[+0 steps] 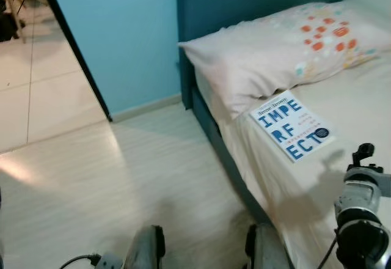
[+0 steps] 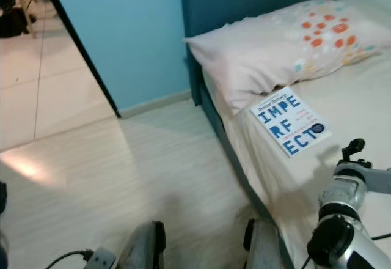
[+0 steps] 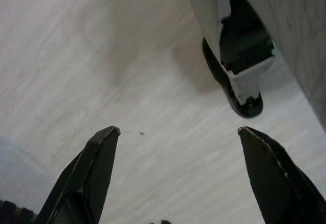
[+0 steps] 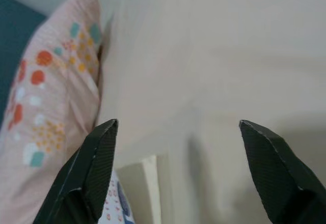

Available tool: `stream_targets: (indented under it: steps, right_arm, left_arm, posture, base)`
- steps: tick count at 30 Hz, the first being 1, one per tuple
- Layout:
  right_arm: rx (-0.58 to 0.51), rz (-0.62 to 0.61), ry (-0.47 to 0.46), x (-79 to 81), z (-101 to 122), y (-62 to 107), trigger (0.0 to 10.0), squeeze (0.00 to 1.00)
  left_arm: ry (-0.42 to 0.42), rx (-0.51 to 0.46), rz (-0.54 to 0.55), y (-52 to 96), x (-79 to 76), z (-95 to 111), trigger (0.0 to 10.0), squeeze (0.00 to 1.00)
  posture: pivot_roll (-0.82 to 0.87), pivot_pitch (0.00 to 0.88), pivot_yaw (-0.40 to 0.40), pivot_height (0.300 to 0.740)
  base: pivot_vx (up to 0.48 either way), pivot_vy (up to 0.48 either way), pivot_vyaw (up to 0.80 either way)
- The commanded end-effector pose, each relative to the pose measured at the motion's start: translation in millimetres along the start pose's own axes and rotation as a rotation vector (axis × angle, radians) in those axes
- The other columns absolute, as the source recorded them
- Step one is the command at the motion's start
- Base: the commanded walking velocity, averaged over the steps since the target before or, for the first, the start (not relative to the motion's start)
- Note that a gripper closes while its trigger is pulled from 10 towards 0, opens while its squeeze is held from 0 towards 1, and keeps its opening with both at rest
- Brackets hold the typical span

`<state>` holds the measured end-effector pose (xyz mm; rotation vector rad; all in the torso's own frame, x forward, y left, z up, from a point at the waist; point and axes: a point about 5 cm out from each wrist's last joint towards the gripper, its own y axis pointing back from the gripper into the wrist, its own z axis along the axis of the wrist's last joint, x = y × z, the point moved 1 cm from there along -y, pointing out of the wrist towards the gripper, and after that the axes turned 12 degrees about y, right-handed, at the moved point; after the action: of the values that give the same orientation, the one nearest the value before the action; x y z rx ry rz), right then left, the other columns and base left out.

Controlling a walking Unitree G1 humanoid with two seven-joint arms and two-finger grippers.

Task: Clean up the room

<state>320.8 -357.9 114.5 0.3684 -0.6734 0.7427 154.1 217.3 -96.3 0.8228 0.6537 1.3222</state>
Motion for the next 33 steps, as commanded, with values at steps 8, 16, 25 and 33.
stream_targets:
  steps: [8,16,25,33]
  right_arm:
    - [0.258,0.495,0.365,34.1,-76,39.1,10.0,0.00]
    - [0.430,0.531,0.465,-1.8,-121,79.5,10.0,0.00]
    - [0.525,0.463,0.602,-33.6,-124,85.4,10.0,0.00]
    - [0.763,0.316,0.750,-92.6,-143,122.4,10.0,0.00]
  left_arm:
    - [0.173,-0.139,0.212,-11.5,21.8,66,10.0,0.00]
    - [0.131,-0.202,0.318,-9.3,43.9,109,10.0,0.00]
    - [0.220,-0.146,0.216,-18.7,8.8,93,10.0,0.00]
    - [0.169,0.000,0.169,-17.7,-5.8,47,10.0,0.00]
  posture:
    - [0.08,0.013,-0.017,0.586]
    - [0.03,0.000,0.015,0.611]
    - [0.01,0.000,0.000,0.646]
    - [-0.01,0.000,-0.013,0.681]
  base:
    - [0.000,0.000,0.00]
    - [0.000,0.000,0.00]
    - [0.000,0.000,0.00]
    - [0.000,0.000,0.00]
